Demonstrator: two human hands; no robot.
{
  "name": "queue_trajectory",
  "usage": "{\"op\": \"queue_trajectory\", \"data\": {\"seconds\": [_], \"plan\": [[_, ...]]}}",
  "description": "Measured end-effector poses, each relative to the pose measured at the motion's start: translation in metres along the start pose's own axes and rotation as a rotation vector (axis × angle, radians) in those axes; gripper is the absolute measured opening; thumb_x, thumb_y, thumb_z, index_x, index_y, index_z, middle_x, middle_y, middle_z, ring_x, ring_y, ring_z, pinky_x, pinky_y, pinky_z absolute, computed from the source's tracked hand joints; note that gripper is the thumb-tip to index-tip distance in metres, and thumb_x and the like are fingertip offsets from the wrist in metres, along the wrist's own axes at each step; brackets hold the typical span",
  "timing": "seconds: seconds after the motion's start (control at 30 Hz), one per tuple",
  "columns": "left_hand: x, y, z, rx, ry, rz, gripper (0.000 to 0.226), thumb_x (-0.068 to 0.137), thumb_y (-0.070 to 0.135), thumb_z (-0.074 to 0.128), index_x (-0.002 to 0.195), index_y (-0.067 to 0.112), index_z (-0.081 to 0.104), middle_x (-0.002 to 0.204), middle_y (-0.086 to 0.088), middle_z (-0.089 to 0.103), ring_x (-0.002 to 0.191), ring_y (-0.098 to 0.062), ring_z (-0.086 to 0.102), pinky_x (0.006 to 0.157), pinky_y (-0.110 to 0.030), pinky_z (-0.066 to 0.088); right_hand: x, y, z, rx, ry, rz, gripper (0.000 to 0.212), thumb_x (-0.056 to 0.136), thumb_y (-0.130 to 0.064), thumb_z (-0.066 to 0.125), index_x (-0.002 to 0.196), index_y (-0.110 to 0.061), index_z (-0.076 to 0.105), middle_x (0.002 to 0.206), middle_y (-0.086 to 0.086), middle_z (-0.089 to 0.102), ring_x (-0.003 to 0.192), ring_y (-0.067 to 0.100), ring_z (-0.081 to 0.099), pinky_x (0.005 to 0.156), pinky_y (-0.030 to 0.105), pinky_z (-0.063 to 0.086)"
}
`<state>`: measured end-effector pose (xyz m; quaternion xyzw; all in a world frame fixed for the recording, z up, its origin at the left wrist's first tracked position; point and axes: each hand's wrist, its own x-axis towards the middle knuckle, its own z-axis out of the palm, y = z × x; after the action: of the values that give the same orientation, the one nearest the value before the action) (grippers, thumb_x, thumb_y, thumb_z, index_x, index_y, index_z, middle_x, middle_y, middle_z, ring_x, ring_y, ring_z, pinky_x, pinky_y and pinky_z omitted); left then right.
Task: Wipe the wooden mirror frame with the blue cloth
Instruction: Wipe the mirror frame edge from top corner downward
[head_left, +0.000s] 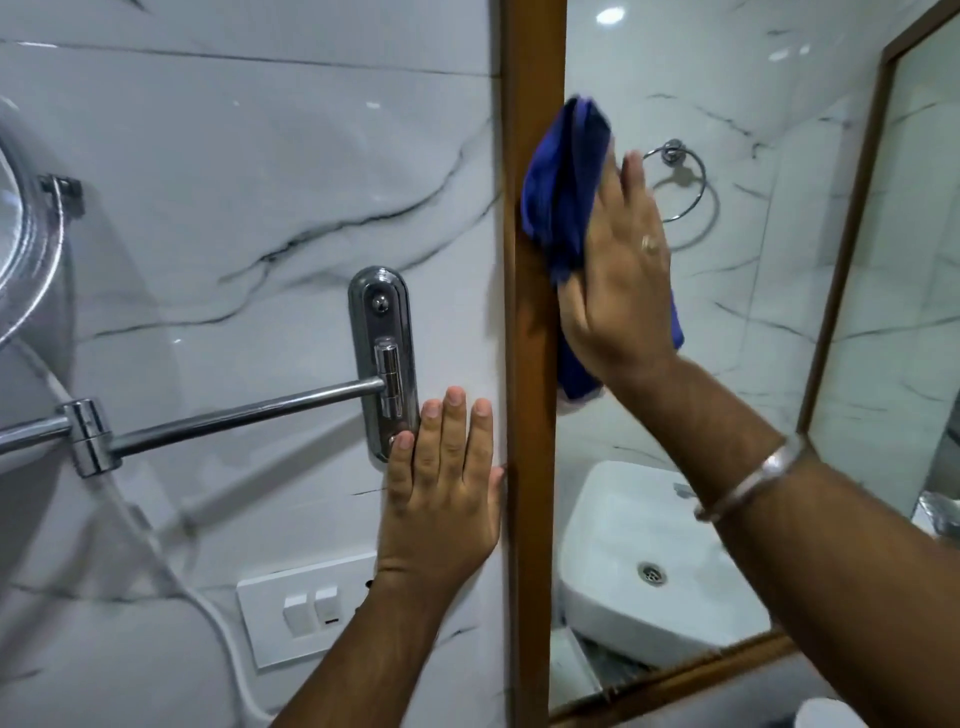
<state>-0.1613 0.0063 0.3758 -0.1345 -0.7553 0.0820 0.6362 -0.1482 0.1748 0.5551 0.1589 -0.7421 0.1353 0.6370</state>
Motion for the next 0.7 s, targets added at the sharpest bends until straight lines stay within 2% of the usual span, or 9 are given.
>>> {"op": "queue_trajectory", "data": {"seconds": [0.1,0.23,0.3,0.4,0.43,0.47,0.53,0.63,0.7], "plan": [[0.001,-0.001,0.001,-0.005,0.008,-0.002,0.065,0.102,0.041,0.040,0.156,0.007,0.031,0.162,-0.020,0.019,0.151,-0.036,0.015,0.123,-0.049,0.002,0.008,-0.001,0.004,0.015,0.040,0.043,0.071,0.080,-0.013,0.044,0.147,0.000,0.023,0.156,0.020,0.024,0.145,0.035,0.014,0.120,0.045,0.014],[0.001,0.000,0.000,-0.016,0.012,0.005,0.064,0.101,0.040,0.041,0.155,0.007,0.034,0.161,-0.021,0.020,0.147,-0.036,0.025,0.123,-0.049,0.002,-0.084,-0.004,0.015,0.042,-0.017,0.010,0.086,0.070,-0.013,0.049,0.148,-0.001,0.014,0.155,0.022,0.019,0.147,0.032,0.007,0.120,0.045,0.010],[0.001,0.000,0.000,-0.006,0.004,0.002,0.064,0.101,0.040,0.040,0.156,0.007,0.032,0.161,-0.020,0.019,0.147,-0.035,0.024,0.122,-0.049,0.004,-0.163,-0.004,0.019,0.045,-0.144,0.045,0.089,0.070,-0.016,0.047,0.150,-0.005,0.010,0.158,0.017,0.012,0.148,0.029,0.004,0.121,0.044,0.007],[0.002,-0.001,-0.001,0.007,-0.003,-0.002,0.065,0.101,0.041,0.041,0.156,0.008,0.031,0.161,-0.020,0.018,0.147,-0.035,0.023,0.121,-0.049,0.004,-0.290,0.000,0.021,-0.091,-0.399,-0.045,0.078,0.071,-0.026,0.049,0.140,0.005,0.032,0.162,0.009,-0.005,0.148,0.031,-0.002,0.120,0.042,0.003],[0.002,-0.001,-0.001,0.012,-0.001,-0.001,0.065,0.101,0.041,0.041,0.156,0.007,0.032,0.161,-0.020,0.018,0.147,-0.035,0.023,0.121,-0.049,0.004,-0.323,0.004,0.019,-0.176,-0.482,-0.135,0.081,0.071,-0.030,0.049,0.142,0.005,0.030,0.161,0.010,-0.008,0.148,0.033,-0.005,0.120,0.042,0.002],[0.002,-0.001,-0.001,0.013,0.000,-0.001,0.066,0.101,0.041,0.041,0.156,0.007,0.031,0.161,-0.020,0.017,0.148,-0.035,0.022,0.121,-0.049,0.004,-0.347,0.007,0.016,-0.230,-0.553,-0.212,0.087,0.073,-0.033,0.048,0.147,0.002,0.019,0.161,0.011,-0.010,0.147,0.035,-0.005,0.119,0.043,0.002],[0.001,0.000,-0.001,0.017,-0.001,0.006,0.066,0.101,0.041,0.040,0.156,0.006,0.030,0.161,-0.021,0.016,0.149,-0.036,0.020,0.122,-0.050,0.001,-0.355,0.016,0.013,-0.217,-0.567,-0.267,0.080,0.085,-0.030,0.041,0.151,-0.004,0.005,0.161,0.010,-0.008,0.147,0.035,-0.004,0.120,0.043,0.003],[0.002,0.002,0.000,0.034,-0.008,0.002,0.067,0.101,0.041,0.038,0.157,0.005,0.028,0.161,-0.022,0.013,0.148,-0.038,0.021,0.122,-0.051,0.000,-0.293,0.024,0.014,-0.125,-0.462,-0.298,0.057,0.091,-0.030,0.038,0.139,0.000,0.033,0.161,0.012,0.000,0.147,0.036,0.003,0.120,0.045,0.007],[0.002,0.001,0.002,0.038,-0.005,0.007,0.067,0.102,0.041,0.037,0.157,0.005,0.026,0.161,-0.023,0.013,0.147,-0.039,0.021,0.122,-0.052,-0.001,-0.218,0.018,0.014,-0.034,-0.326,-0.239,0.055,0.093,-0.035,0.038,0.133,0.003,0.039,0.156,0.020,0.017,0.143,0.040,0.015,0.119,0.048,0.014]]}}
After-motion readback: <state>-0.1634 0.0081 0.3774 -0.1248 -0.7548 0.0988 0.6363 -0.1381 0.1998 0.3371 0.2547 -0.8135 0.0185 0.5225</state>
